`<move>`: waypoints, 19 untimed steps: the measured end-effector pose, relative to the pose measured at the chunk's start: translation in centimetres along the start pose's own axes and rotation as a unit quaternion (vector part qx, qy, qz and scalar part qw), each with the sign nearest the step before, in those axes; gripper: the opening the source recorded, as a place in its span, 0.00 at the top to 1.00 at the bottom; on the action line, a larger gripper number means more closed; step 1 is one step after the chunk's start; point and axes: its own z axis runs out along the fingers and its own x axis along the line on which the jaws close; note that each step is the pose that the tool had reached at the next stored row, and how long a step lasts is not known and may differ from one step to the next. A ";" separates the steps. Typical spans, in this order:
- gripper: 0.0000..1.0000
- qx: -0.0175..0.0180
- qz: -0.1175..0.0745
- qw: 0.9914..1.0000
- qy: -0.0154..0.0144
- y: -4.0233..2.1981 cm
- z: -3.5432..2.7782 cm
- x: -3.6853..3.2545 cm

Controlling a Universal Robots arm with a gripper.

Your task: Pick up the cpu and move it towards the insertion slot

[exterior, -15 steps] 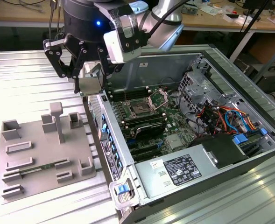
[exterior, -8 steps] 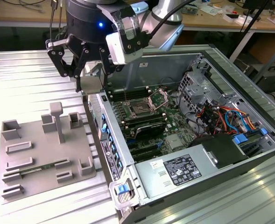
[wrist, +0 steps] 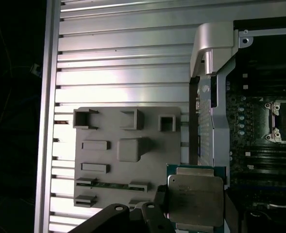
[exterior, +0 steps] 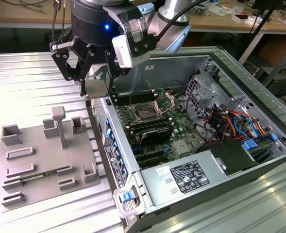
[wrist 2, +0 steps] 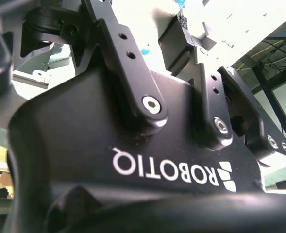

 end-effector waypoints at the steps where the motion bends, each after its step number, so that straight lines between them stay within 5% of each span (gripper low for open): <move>1: 0.45 0.000 0.000 1.000 0.000 0.00 0.01 -0.03; 19: 0.45 0.000 0.000 1.000 0.000 -0.04 0.30 -1.04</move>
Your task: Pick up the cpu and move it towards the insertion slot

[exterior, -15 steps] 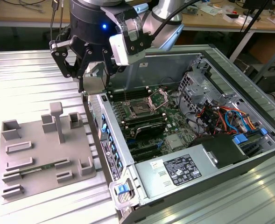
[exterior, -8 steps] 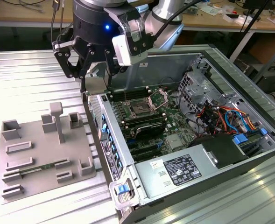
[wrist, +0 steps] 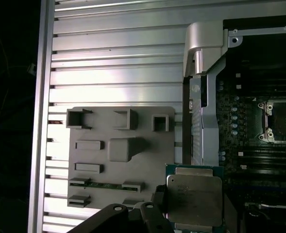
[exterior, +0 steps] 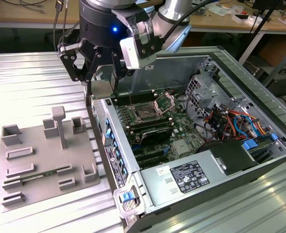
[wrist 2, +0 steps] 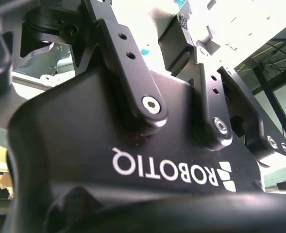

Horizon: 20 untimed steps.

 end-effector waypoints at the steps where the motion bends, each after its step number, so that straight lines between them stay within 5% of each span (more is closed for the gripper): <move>1: 0.45 0.000 0.000 1.000 0.000 0.00 0.02 -0.07; 20: 0.45 0.000 0.000 1.000 0.000 -0.01 0.10 -1.82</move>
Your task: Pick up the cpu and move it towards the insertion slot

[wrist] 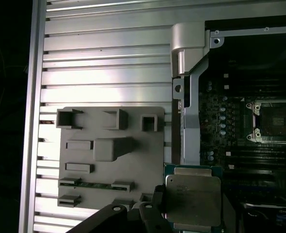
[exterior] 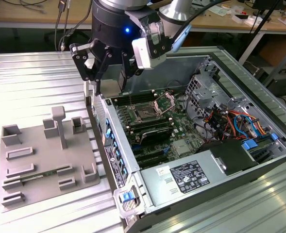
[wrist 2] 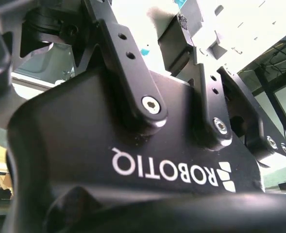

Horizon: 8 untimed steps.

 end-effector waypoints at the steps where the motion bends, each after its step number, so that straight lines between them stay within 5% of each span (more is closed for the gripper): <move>1: 0.45 0.000 0.000 1.000 0.000 0.00 0.00 -0.09; 8: 0.45 0.000 0.000 1.000 0.000 -0.01 0.03 -0.62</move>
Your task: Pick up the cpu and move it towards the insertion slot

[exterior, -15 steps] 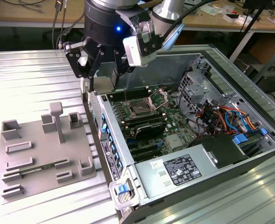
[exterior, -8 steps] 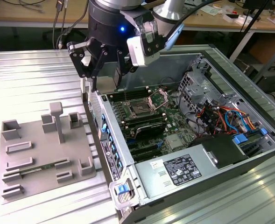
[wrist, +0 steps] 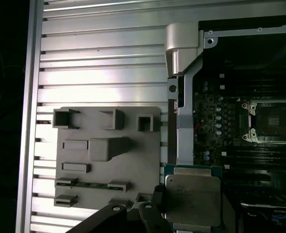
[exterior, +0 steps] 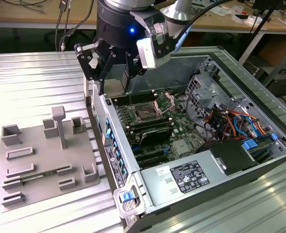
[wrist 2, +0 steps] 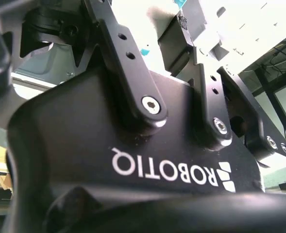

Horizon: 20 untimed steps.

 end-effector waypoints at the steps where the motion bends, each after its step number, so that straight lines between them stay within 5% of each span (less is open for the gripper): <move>1: 0.45 0.000 0.000 1.000 0.000 0.00 0.00 -0.05; 20: 0.45 0.000 0.000 1.000 0.000 -0.02 0.09 -1.67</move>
